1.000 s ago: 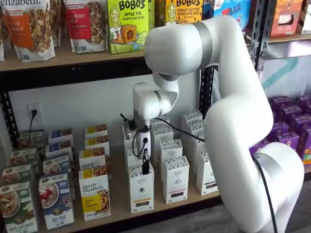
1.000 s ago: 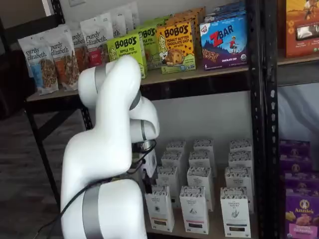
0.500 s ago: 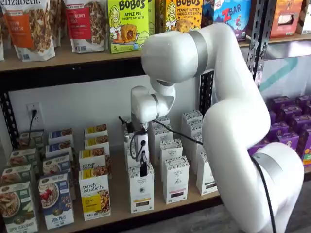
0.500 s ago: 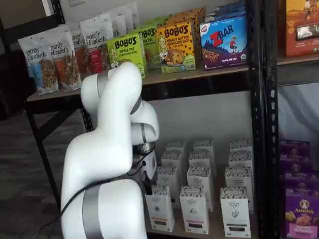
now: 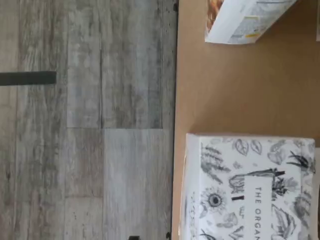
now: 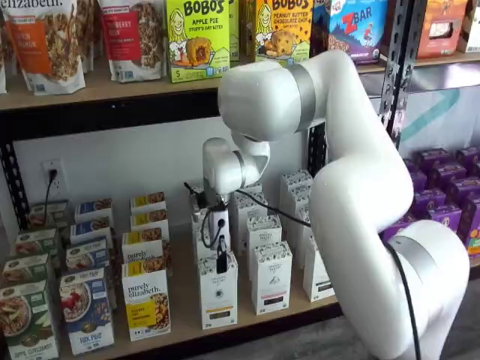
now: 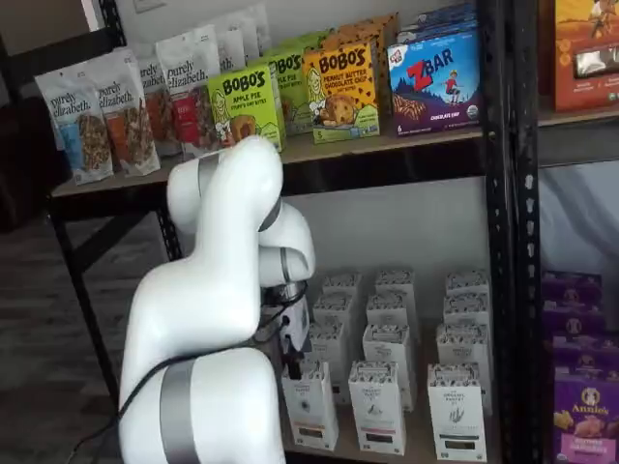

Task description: Pick up the white box with a yellow strip in the middle, on the bottom shelf, the fourth box from the left

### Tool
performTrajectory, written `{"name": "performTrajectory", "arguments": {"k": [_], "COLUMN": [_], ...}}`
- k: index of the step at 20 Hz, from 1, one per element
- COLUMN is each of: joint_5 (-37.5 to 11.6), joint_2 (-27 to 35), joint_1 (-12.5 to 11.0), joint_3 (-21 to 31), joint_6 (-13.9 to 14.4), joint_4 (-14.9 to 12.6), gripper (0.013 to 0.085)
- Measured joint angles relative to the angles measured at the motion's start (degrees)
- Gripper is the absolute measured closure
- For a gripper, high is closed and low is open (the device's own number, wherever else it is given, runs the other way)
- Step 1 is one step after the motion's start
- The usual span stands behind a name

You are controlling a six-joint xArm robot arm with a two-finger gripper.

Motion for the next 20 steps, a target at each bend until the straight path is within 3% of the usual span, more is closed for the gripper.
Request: {"name": "performTrajectory", "arguments": {"k": [15,20], "joint_5": [-0.3,0.7], "joint_2": [6.0,8.0], "joint_1": [-1.2,-1.1], "joint_3": [-5.5,-8.1], "joint_6": [-0.8,0.2], "joint_4": [-0.4,-1.5], "gripper": [0.0130,0.0130]}}
